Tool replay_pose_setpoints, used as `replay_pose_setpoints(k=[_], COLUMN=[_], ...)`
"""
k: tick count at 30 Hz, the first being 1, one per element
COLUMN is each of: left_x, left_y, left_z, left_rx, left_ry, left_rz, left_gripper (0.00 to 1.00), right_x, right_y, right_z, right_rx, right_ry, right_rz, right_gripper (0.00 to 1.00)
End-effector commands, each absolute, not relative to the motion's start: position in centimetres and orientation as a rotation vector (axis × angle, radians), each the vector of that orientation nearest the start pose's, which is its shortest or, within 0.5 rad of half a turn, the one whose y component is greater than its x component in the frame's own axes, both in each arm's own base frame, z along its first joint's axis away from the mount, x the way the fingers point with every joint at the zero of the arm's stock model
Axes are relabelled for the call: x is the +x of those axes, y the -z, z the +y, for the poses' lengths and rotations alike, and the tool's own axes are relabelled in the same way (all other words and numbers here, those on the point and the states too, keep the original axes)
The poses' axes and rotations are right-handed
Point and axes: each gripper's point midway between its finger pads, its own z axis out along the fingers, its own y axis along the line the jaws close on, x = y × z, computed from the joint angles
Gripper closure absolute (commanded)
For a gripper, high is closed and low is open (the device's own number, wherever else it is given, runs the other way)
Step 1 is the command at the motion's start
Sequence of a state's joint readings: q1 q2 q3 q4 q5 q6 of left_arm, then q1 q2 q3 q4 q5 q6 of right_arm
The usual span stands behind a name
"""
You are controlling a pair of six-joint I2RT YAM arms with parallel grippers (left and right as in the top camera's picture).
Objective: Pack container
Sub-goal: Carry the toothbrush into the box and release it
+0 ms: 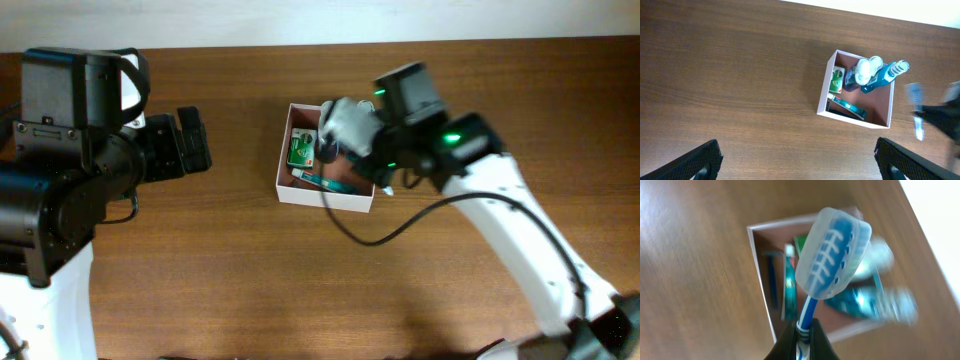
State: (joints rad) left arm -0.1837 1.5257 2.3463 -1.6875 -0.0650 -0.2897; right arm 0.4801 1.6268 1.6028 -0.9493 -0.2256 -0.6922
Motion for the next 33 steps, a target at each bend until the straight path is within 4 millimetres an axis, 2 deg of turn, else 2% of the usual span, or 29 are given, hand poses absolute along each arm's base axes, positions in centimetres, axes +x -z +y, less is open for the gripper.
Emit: replay_pose_setpoints(k=[1, 5, 8, 9, 11, 12, 13, 16, 17, 18, 20, 21, 28, 33], left_x=[28.6, 28.6, 28.6, 28.6, 28.6, 28.6, 28.6, 28.6, 28.6, 28.6, 28.6, 28.6, 28.6, 28.6], left_y=[-41.3, -41.3, -41.3, -41.3, -41.3, -41.3, -41.3, -41.3, -41.3, -41.3, -41.3, -41.3, -41.3, -41.3], left_z=[-3.8, -3.8, -3.8, -3.8, -3.8, -3.8, -3.8, -3.8, -3.8, -3.8, -3.8, -3.8, -3.8, -3.8], left_rx=[-0.151, -0.151, -0.151, -0.151, -0.151, -0.151, -0.151, -0.151, -0.151, -0.151, -0.151, -0.151, -0.151, -0.151], left_ry=[0.11, 0.11, 0.11, 0.11, 0.11, 0.11, 0.11, 0.11, 0.11, 0.11, 0.11, 0.11, 0.11, 0.11], left_rz=[2.422, 2.422, 2.422, 2.422, 2.422, 2.422, 2.422, 2.422, 2.422, 2.422, 2.422, 2.422, 2.422, 2.422], left_gripper=[0.01, 0.01, 0.01, 0.01, 0.01, 0.01, 0.01, 0.0, 0.01, 0.01, 0.01, 0.01, 0.01, 0.01], right_x=[35.9, 38.1, 38.6, 38.6, 38.6, 38.7, 38.8, 39.3, 39.5, 39.5, 39.1, 38.9, 35.6, 33.2], right_y=[-19.8, -16.0, -13.6, -13.3, -13.6, -14.1, -14.8, -18.1, -19.8, -20.4, -23.8, -24.9, -32.5, -36.8], right_z=[25.4, 26.5, 26.7, 26.6, 26.7, 26.7, 26.7, 26.5, 26.3, 26.2, 25.8, 25.7, 24.0, 22.6], right_rx=[-1.747, -1.762, -1.784, -1.787, -1.774, -1.755, -1.726, -1.529, -1.437, -1.403, -1.275, -1.247, -1.04, -0.858], right_ry=[-0.155, -0.16, -0.166, -0.168, -0.168, -0.169, -0.171, -0.185, -0.184, -0.185, -0.211, -0.218, -0.289, -0.376], right_rz=[1.861, 1.888, 1.927, 1.933, 1.936, 1.938, 1.946, 2.023, 2.055, 2.064, 2.075, 2.071, 2.018, 2.001], right_gripper=[0.96, 0.96, 0.93, 0.77, 0.52, 0.31, 0.01, 0.01, 0.01, 0.01, 0.01, 0.01, 0.01, 0.01])
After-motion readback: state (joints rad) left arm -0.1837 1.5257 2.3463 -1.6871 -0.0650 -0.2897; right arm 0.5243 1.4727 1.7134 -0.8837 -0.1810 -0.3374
